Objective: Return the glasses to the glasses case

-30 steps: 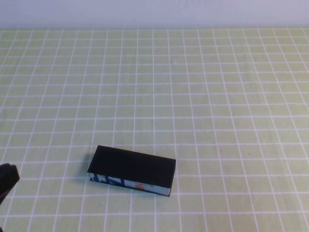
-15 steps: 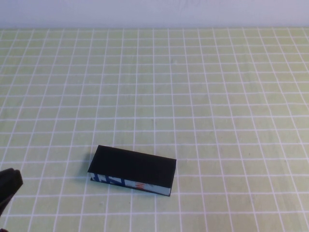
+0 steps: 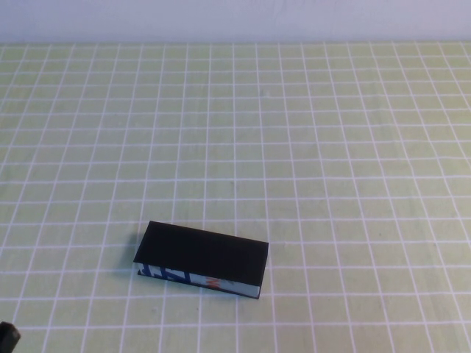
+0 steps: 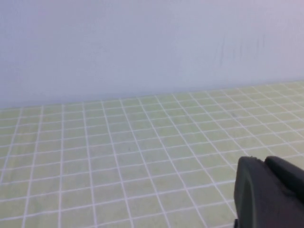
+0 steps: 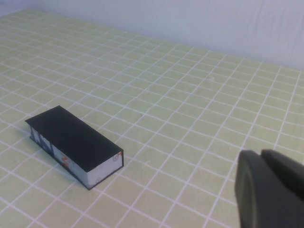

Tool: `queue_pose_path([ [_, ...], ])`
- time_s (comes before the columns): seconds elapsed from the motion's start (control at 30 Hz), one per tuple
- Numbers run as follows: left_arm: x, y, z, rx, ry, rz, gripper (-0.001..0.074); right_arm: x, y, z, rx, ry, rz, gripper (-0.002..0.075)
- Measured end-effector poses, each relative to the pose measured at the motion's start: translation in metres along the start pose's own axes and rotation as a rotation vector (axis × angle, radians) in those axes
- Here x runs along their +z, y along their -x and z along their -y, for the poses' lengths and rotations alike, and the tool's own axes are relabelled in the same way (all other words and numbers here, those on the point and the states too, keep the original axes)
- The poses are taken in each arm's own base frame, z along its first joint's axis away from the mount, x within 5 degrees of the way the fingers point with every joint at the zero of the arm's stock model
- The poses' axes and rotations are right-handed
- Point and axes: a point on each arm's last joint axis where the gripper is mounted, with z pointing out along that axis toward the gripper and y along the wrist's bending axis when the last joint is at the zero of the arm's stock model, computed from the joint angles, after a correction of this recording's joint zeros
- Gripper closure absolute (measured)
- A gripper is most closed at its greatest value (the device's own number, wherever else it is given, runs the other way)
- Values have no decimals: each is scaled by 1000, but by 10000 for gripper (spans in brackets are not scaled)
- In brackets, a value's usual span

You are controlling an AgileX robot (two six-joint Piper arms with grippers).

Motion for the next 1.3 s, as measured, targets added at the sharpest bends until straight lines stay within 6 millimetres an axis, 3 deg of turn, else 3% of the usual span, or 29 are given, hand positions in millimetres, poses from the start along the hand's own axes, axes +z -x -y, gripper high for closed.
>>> queue_pose_path([
  [0.33,-14,-65,-12,-16,165,-18,738,0,0,0,0,0,0,743],
  [0.63,-21,-89,-14,-71,215,-204,738,0,0,0,0,0,-1,743],
  [1.3,-27,-93,-12,-75,211,-208,738,0,0,0,8,4,-2,743],
])
